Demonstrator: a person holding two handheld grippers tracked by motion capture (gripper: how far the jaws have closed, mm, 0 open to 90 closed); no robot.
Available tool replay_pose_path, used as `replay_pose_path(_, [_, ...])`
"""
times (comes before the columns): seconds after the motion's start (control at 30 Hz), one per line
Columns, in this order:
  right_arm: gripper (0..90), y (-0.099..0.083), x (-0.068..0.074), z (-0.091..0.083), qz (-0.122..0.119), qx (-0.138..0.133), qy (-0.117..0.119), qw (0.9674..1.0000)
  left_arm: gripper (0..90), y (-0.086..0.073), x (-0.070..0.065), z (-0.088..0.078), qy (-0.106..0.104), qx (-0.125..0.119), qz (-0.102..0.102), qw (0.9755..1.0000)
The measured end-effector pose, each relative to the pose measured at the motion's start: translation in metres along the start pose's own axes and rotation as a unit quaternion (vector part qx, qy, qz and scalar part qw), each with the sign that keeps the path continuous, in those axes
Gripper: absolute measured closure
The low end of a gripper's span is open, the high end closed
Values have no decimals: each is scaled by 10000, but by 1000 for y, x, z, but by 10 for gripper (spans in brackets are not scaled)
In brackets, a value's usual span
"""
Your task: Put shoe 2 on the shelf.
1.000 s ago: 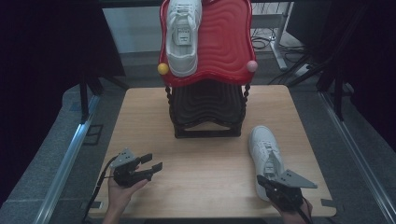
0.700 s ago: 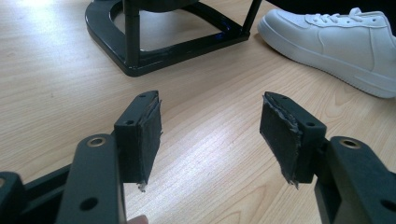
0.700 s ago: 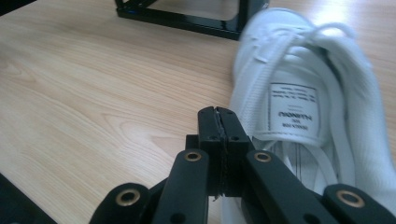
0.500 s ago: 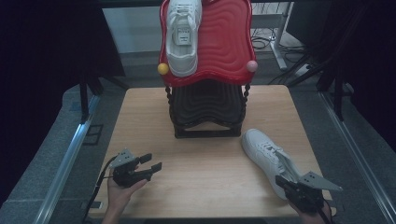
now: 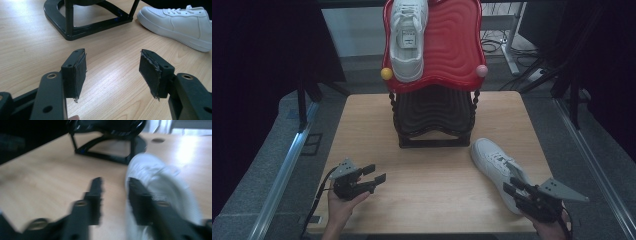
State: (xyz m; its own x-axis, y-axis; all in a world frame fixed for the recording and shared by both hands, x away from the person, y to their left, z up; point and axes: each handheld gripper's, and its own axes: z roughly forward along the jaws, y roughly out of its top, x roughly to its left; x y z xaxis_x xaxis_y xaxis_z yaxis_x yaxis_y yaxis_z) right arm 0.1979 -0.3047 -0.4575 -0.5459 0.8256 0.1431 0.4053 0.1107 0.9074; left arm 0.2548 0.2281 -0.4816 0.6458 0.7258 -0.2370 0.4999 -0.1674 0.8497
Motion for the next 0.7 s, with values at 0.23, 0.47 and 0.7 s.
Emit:
replay_pose_path(0.23, [281, 18, -26, 6, 399, -166, -287, 9987, 392, 1, 3, 1, -37, -30, -75, 10000])
replay_pose_path(0.47, [233, 27, -56, 23, 446, 138, -345, 9983, 392, 2, 3, -3, 0, -40, -56, 10000])
replay_pose_path(0.7, [234, 17, -71, 35, 410, 456, -149, 9980, 392, 2, 4, -3, -2, -43, -71, 10000])
